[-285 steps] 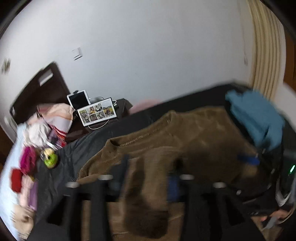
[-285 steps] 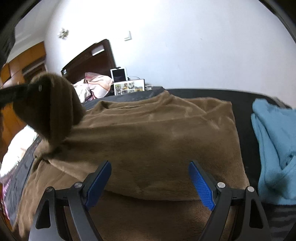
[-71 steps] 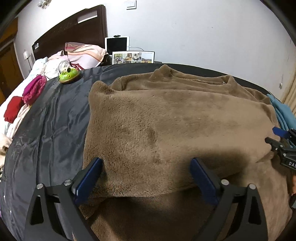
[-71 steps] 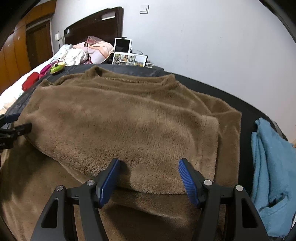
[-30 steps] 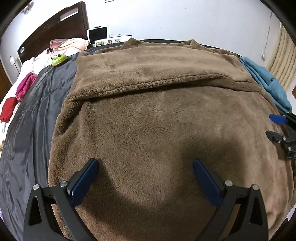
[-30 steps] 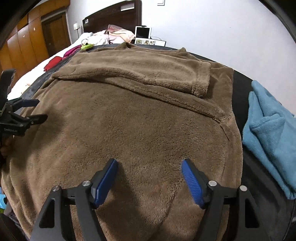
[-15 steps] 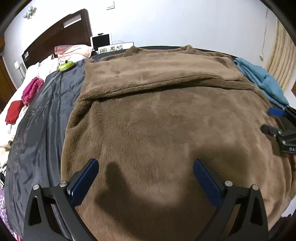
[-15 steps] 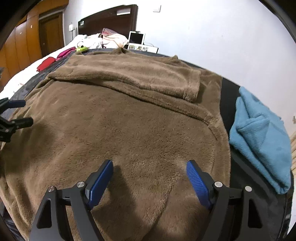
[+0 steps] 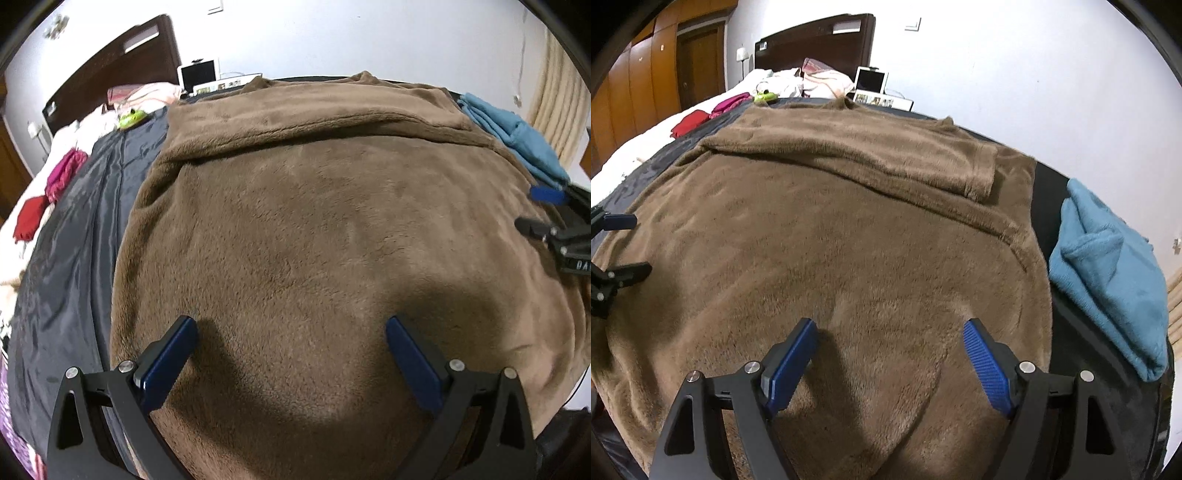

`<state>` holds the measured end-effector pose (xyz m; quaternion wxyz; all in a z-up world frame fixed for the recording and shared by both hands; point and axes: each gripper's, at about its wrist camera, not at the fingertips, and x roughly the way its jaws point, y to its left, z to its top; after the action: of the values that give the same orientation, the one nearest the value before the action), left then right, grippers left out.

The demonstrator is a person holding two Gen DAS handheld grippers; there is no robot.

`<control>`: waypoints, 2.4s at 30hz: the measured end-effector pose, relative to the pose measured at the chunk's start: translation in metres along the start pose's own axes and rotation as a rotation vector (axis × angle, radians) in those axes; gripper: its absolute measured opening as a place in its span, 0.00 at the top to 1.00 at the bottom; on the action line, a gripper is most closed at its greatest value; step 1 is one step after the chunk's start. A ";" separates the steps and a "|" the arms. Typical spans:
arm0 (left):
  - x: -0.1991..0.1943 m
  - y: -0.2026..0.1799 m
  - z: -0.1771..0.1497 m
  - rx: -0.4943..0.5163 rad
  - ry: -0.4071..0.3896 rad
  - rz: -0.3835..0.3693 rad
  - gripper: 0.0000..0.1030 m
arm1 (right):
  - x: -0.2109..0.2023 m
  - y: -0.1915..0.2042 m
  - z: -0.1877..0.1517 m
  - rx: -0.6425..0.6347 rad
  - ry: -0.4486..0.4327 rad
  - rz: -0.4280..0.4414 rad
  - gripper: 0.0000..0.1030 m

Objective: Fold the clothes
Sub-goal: 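Sweep both open grippers over the folded sweatshirt to flatten it, then move the right gripper to the sweatshirt hem and grasp it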

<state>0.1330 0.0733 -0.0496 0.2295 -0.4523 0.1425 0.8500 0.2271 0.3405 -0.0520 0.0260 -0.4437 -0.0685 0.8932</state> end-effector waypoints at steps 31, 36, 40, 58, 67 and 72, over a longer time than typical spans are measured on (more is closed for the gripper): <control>-0.015 0.012 -0.018 -0.069 -0.008 -0.011 0.01 | -0.023 -0.027 -0.022 0.067 -0.043 0.099 0.16; -0.024 0.027 -0.027 -0.099 -0.014 0.018 0.01 | -0.039 -0.050 -0.054 0.122 -0.047 0.166 0.16; -0.029 0.043 -0.033 -0.143 -0.013 0.022 0.01 | -0.055 -0.064 -0.078 0.177 -0.042 0.206 0.16; -0.049 0.094 -0.063 -0.300 -0.014 0.063 0.01 | -0.078 -0.030 -0.125 0.124 0.009 0.215 0.16; -0.054 0.109 -0.073 -0.340 -0.016 0.020 0.01 | -0.076 -0.007 -0.121 0.074 0.000 0.300 0.16; -0.057 0.107 -0.081 -0.365 -0.004 -0.091 0.01 | -0.076 -0.008 -0.120 0.079 -0.002 0.309 0.16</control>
<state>0.1618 -0.0698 -0.0432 0.1820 -0.4909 -0.0352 0.8513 0.3684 0.3520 -0.0624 -0.0942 -0.4466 0.0359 0.8890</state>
